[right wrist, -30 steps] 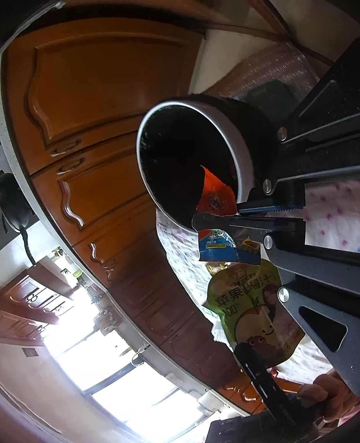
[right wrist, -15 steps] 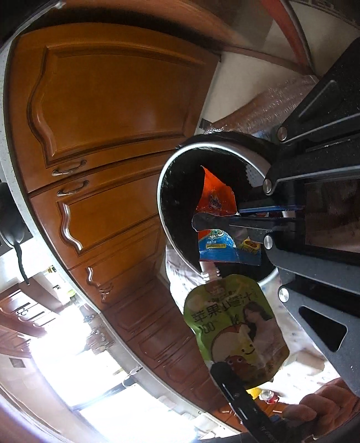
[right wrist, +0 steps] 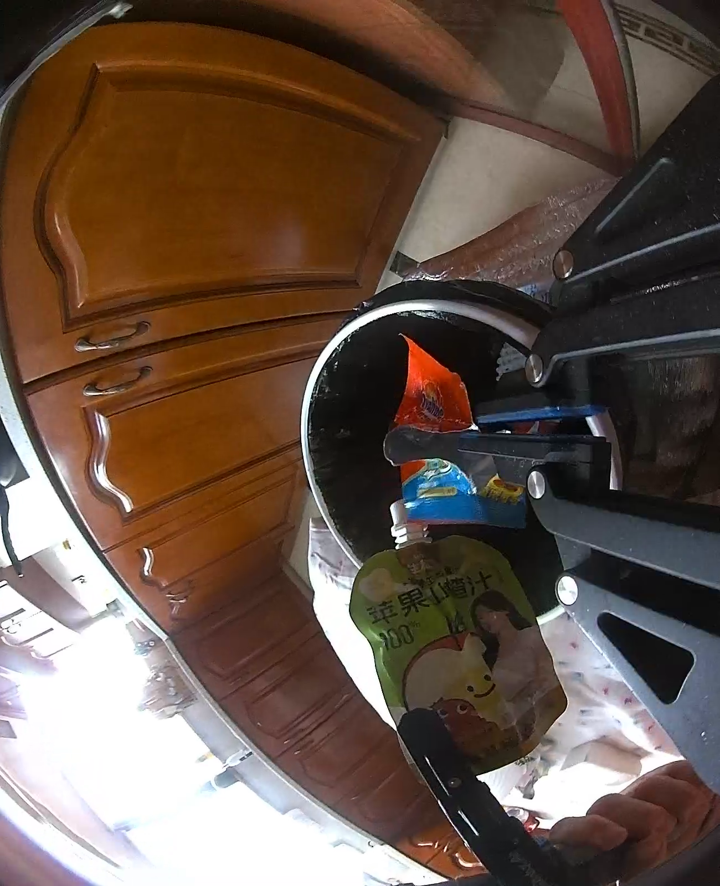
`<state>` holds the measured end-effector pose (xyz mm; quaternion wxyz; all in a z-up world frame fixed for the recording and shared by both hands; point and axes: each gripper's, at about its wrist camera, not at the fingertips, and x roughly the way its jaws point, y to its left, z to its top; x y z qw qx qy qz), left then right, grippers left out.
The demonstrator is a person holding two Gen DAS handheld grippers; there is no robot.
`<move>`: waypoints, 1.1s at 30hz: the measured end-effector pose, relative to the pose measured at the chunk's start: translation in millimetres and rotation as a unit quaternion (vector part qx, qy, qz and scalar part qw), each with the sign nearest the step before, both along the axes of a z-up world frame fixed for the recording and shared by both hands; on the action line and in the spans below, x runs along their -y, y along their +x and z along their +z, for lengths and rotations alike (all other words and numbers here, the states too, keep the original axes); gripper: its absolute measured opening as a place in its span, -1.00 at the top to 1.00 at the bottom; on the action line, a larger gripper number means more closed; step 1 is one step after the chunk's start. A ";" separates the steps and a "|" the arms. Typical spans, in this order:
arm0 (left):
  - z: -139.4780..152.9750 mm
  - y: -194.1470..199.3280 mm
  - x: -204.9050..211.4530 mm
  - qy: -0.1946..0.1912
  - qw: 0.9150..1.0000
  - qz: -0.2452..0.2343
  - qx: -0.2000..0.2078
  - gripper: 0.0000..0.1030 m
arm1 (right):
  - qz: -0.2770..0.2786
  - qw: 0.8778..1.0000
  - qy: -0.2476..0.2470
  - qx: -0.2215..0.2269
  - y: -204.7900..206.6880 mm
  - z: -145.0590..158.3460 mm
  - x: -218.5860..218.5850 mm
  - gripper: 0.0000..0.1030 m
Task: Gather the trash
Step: 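Move both tools over the bin and open them to drop the items, then return both tools toward the remaining trash on the table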
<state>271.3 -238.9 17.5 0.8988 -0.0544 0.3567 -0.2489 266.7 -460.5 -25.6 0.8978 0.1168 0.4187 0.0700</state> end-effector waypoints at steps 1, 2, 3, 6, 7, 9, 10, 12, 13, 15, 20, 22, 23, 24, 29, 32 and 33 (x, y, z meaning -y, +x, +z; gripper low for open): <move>-0.4 1.1 1.8 0.001 1.000 0.000 -0.001 0.85 | 0.000 1.000 -0.004 -0.002 2.3 -0.5 -0.5 0.85; -1.4 2.2 3.4 0.001 1.000 -0.002 -0.004 0.85 | 0.000 1.000 -0.005 -0.003 3.6 -0.5 -0.5 0.83; -2.1 4.0 4.9 0.002 1.000 -0.003 -0.007 0.85 | -0.001 1.000 -0.005 -0.004 4.8 -0.7 0.1 0.79; -5.0 8.0 7.8 0.005 1.000 -0.001 -0.020 0.79 | -0.004 1.000 -0.001 -0.002 3.4 0.5 1.6 0.46; -5.4 9.2 8.1 0.008 1.000 0.004 -0.023 0.64 | -0.005 1.000 0.000 0.000 2.5 0.7 1.7 0.41; -4.1 8.7 5.9 0.005 1.000 0.009 -0.021 0.47 | -0.009 1.000 0.006 0.005 -1.3 1.9 2.7 0.34; -3.9 7.7 4.7 0.005 1.000 0.011 -0.020 0.28 | -0.010 1.000 0.010 0.006 -2.6 2.1 2.5 0.34; -1.8 3.8 -0.4 0.000 1.000 0.017 -0.016 0.15 | -0.014 1.000 0.024 0.013 -8.5 3.9 3.4 0.21; -1.7 2.0 -2.3 0.000 1.000 0.018 -0.015 0.15 | -0.016 0.999 0.030 0.016 -12.1 4.7 2.9 0.13; -1.4 -3.9 -8.3 -0.003 1.000 0.024 -0.015 0.02 | -0.019 0.999 0.044 0.025 -19.9 5.4 0.8 -0.16; -10.3 -24.4 -28.3 -0.004 0.999 0.034 -0.022 -0.07 | -0.024 0.996 0.075 0.040 -43.9 3.3 -12.2 -0.43; -15.5 -33.3 -37.5 -0.005 0.999 0.038 -0.030 -0.08 | -0.024 0.995 0.086 0.041 -51.4 0.9 -20.0 -0.44; -17.5 -37.1 -41.0 -0.005 0.999 0.039 -0.033 -0.08 | -0.023 0.995 0.090 0.040 -54.5 0.0 -23.4 -0.44; -20.4 -42.6 -46.1 -0.004 0.999 0.041 -0.035 -0.08 | -0.022 0.995 0.094 0.040 -57.8 -1.3 -26.5 -0.45; -28.0 -64.8 -68.7 0.002 0.998 0.052 -0.040 -0.13 | -0.018 0.994 0.103 0.042 -74.4 -4.2 -46.7 -0.49; -32.0 -76.6 -85.2 0.000 0.997 0.064 -0.044 -0.13 | -0.011 0.994 0.102 0.045 -84.3 -4.9 -61.5 -0.50; -33.3 -80.4 -92.2 -0.002 0.997 0.069 -0.046 -0.13 | -0.008 0.994 0.102 0.045 -84.7 -5.7 -64.6 -0.50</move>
